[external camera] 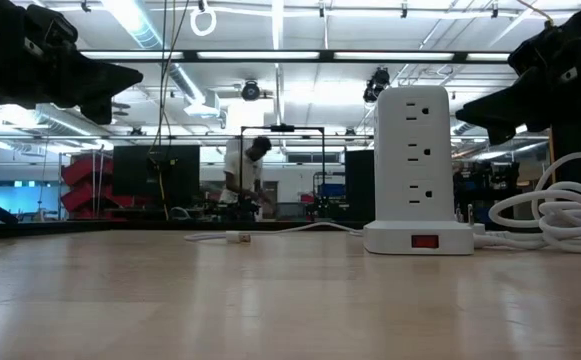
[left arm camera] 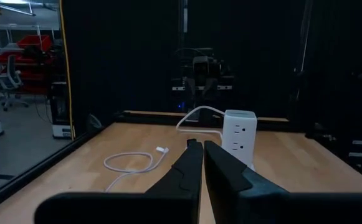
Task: Insert USB
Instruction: Return to Home Position
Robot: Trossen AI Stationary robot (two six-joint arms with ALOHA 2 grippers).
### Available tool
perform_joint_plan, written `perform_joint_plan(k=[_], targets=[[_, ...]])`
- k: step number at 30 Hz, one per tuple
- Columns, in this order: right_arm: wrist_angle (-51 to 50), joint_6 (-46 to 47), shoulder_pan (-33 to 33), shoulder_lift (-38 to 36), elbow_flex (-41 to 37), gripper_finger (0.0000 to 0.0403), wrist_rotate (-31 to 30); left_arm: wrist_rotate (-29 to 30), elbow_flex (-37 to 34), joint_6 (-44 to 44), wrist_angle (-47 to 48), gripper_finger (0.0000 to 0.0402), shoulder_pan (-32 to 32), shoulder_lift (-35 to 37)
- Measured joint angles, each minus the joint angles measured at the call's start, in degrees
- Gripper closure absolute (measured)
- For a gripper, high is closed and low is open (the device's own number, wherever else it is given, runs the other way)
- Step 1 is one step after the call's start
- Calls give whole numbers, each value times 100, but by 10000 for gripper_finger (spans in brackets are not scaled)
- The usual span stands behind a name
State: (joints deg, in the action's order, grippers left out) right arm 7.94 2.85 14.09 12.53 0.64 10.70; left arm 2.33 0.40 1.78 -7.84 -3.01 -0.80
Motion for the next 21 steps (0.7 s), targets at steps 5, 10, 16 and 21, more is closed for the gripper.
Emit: perform_joint_plan(k=[5, 10, 16, 21], targets=[[-22, 0, -36, -153, 2, 339, -3, -2, 0, 0, -2, 401, 0, 0], [-665, -374, -466, -1116, -7, 341, -659, -4, 2, -2, -13, 401, -2, 0], [-728, -2068, -1089, -1238, -9, 334, -1225, 15, 2, -2, -45, 401, -1, -4], [-748, -499, -1344, -1235, -11, 335, -1097, 17, 2, -2, -46, 401, -2, -4]])
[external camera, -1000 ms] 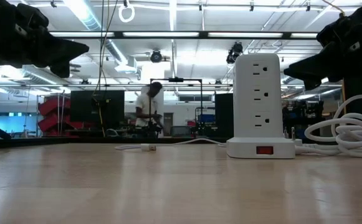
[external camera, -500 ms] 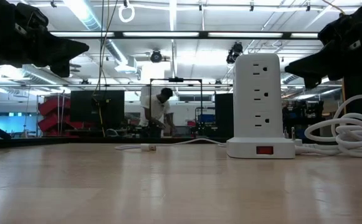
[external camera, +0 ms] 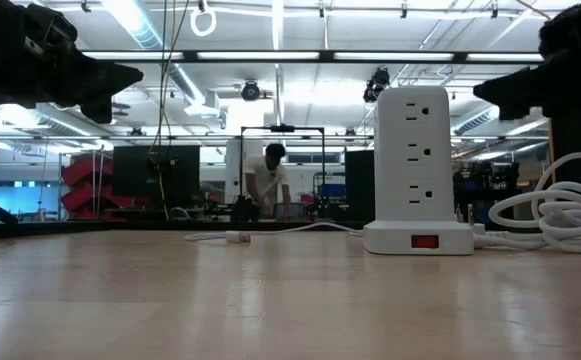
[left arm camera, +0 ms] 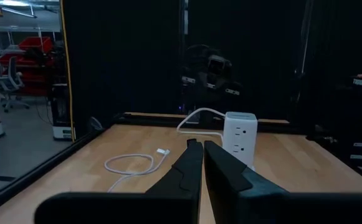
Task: Insert USB
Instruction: Return to Home Position
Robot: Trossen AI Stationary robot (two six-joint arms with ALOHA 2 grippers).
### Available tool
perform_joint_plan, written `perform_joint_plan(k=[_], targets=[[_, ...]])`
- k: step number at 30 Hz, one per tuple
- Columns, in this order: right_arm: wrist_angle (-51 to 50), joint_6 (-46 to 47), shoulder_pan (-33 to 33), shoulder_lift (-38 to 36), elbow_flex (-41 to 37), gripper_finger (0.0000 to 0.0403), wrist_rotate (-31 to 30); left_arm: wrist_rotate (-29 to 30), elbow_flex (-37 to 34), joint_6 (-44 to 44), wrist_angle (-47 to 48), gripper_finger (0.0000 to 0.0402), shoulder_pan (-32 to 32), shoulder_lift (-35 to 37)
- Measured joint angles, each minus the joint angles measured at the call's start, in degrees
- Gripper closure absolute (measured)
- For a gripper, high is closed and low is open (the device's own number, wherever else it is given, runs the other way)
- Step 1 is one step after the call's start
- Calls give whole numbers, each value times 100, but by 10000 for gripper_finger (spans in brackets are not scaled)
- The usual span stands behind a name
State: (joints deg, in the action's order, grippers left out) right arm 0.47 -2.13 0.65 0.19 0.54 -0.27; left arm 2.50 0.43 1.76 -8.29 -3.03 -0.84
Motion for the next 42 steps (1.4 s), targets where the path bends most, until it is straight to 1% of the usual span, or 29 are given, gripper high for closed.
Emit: perform_joint_plan(k=[2, 3, 4, 5, 8, 10, 16, 35, 42], targets=[[-2, 1343, -4, 1, 0, 339, -2, 0, 2, 0, -15, 401, 2, -4], [-2, 1765, 9, 2, 0, 340, 1, 0, 0, 1, -32, 401, 2, -1], [-2, 1898, 30, 0, 0, 341, 2, 0, 1, 0, -53, 401, 1, 0], [-2, 1815, 53, -2, 0, 342, 2, 0, 2, 1, -73, 401, 1, -1], [-4, 963, 59, 0, -2, 341, 7, 0, 2, 0, -132, 401, 0, -2], [-4, 718, 59, 0, -2, 339, 7, 0, 2, 0, -133, 401, 2, -2], [-4, 1046, 106, 32, -4, 333, 10, 2, 2, 1, -127, 401, 2, -2], [105, 1050, 107, 63, -7, 315, 22, 15, 2, 2, -120, 401, 0, -2], [118, 1052, 107, 63, -7, 316, 22, 11, 2, 2, -123, 401, 0, -2]])
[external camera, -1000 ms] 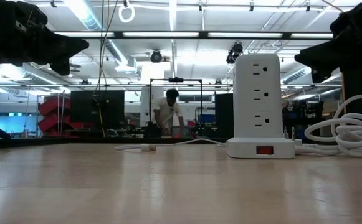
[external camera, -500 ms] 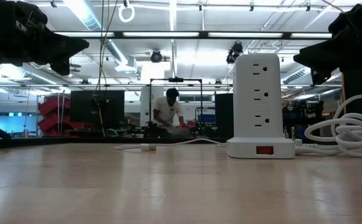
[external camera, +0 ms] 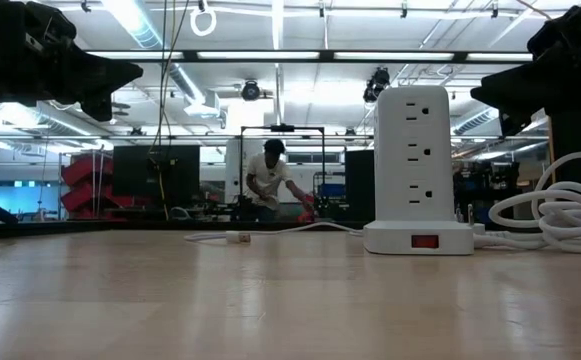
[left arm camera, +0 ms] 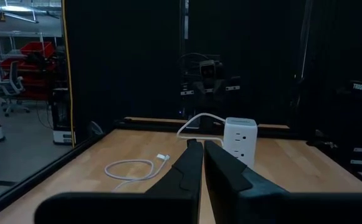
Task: Insert USB
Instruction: Return to Home Position
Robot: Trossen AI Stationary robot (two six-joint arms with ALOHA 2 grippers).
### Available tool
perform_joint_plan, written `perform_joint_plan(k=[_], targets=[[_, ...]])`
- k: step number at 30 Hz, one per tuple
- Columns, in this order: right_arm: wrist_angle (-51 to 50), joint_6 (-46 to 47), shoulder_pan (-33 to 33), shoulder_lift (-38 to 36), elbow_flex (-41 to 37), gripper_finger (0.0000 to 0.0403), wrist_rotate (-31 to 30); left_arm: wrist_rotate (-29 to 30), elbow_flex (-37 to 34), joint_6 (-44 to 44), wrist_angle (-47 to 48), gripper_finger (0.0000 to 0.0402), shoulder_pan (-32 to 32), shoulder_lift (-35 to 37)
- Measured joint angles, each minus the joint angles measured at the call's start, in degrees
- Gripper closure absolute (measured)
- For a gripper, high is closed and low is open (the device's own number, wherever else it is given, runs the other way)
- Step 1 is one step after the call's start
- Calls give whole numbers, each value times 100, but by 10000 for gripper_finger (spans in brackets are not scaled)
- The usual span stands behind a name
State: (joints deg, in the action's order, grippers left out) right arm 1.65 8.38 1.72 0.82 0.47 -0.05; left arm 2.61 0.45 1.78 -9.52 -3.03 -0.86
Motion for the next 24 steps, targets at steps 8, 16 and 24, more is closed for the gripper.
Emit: perform_joint_plan(k=[8, 16, 24], targets=[[0, 0, 0, 0, 0, 328, -2, -17, 2, 0, 0, 401, 2, 0], [0, 0, 0, 0, -2, 337, -2, -15, 2, 0, 0, 401, 2, 0], [2, 0, 0, 0, -2, 340, -2, -13, 2, 0, 0, 401, 0, 0]])
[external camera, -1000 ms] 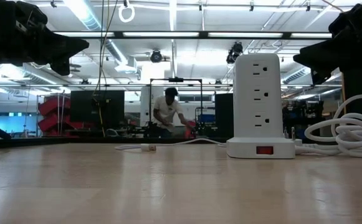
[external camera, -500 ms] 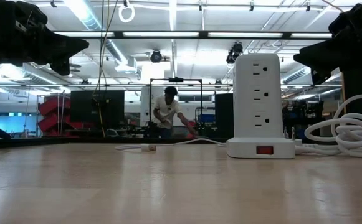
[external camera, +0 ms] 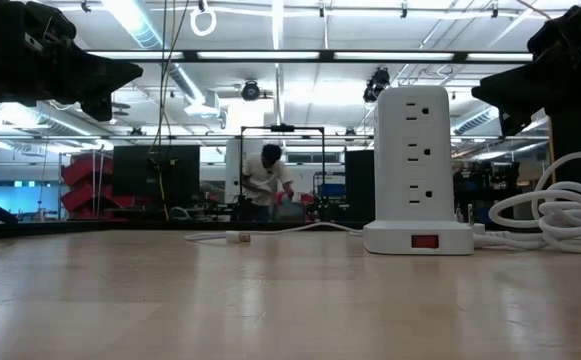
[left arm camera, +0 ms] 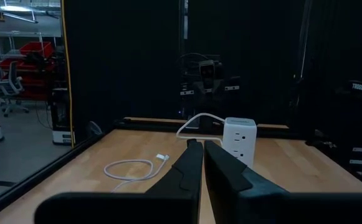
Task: Insert USB
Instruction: Return to Home Position
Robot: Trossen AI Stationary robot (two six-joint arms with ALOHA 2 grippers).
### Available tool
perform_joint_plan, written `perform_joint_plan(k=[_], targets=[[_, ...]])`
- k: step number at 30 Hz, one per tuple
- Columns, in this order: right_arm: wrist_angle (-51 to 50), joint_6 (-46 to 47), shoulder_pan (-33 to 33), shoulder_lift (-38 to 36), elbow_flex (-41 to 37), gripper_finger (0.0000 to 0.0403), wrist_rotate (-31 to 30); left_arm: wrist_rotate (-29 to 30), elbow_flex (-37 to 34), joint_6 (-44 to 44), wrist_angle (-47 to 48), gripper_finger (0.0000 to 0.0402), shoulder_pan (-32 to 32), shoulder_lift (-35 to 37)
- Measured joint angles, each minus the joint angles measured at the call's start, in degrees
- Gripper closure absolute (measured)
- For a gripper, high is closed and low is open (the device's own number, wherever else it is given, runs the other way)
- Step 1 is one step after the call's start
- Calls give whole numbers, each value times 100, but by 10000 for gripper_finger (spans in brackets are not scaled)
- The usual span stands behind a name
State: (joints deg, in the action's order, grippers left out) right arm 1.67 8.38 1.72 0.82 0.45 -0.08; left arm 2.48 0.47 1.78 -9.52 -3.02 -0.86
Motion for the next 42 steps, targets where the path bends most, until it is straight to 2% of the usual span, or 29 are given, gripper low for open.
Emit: perform_joint_plan(k=[20, 42], targets=[[-2, 0, 0, 0, -2, 313, 0, 24, 0, 0, 0, 401, 0, 0], [0, 0, 0, 0, -2, 340, -2, 17, 0, 0, 0, 401, 0, 0]])
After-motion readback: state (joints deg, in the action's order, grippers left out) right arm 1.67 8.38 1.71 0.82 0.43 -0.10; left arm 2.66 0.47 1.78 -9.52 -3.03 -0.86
